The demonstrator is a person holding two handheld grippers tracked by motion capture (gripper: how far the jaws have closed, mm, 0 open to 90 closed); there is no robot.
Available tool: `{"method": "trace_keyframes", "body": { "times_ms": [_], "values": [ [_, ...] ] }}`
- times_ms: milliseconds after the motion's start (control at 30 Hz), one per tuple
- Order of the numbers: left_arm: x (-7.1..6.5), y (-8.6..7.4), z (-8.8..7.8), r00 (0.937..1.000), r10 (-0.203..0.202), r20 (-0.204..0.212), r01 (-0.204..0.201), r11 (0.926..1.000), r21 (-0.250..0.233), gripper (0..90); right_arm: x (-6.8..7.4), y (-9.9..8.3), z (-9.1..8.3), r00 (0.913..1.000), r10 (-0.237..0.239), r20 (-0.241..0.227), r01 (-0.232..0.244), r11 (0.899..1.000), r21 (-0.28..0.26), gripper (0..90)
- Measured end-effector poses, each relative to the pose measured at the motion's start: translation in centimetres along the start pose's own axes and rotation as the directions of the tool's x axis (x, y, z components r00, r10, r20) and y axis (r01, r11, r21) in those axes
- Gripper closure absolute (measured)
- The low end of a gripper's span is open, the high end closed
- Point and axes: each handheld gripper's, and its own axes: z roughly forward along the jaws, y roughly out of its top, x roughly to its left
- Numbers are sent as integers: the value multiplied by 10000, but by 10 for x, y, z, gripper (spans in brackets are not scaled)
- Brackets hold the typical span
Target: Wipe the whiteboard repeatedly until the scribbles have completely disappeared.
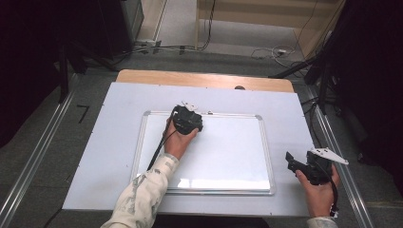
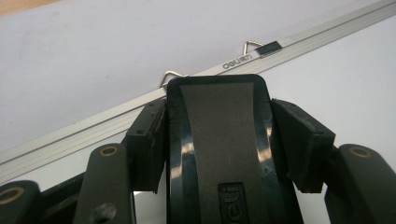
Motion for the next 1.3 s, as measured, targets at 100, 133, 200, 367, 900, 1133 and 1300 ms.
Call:
{"method": "trace_keyframes", "body": {
  "times_ms": [100, 133, 200, 367, 900, 1133, 1300],
  "values": [
    [6, -2, -2, 9999, -106, -49, 106, 9999, -35, 403, 0, 0, 0, 10000, -5, 1, 5, 10000, 2, 193],
    [9, -3, -3, 9999, -98, -96, 98, 10000, -9, 403, 0, 0, 0, 10000, -27, 12, 27, 10000, 13, 193],
    [14, -5, -5, 9997, -196, -143, 196, 9998, -15, 404, 0, 0, 0, 10000, -26, 8, 26, 10000, 15, 193],
    [23, -8, -9, 9992, -319, -248, 319, 9995, -2, 404, 1, 0, 1, 10000, -40, 32, 40, 10000, 31, 193],
    [42, -16, -17, 9974, -555, -452, 554, 9985, -43, 403, 3, 0, 1, 10000, -49, 25, 49, 10000, 61, 194],
    [47, -19, -20, 9963, -665, -543, 665, 9978, -22, 403, 3, 0, 1, 10000, -66, 31, 66, 10000, 68, 195],
    [51, -21, -22, 9957, -710, -602, 712, 9975, 21, 402, 3, 0, 1, 10000, -71, 39, 70, 10000, 67, 195]
  ]
}}
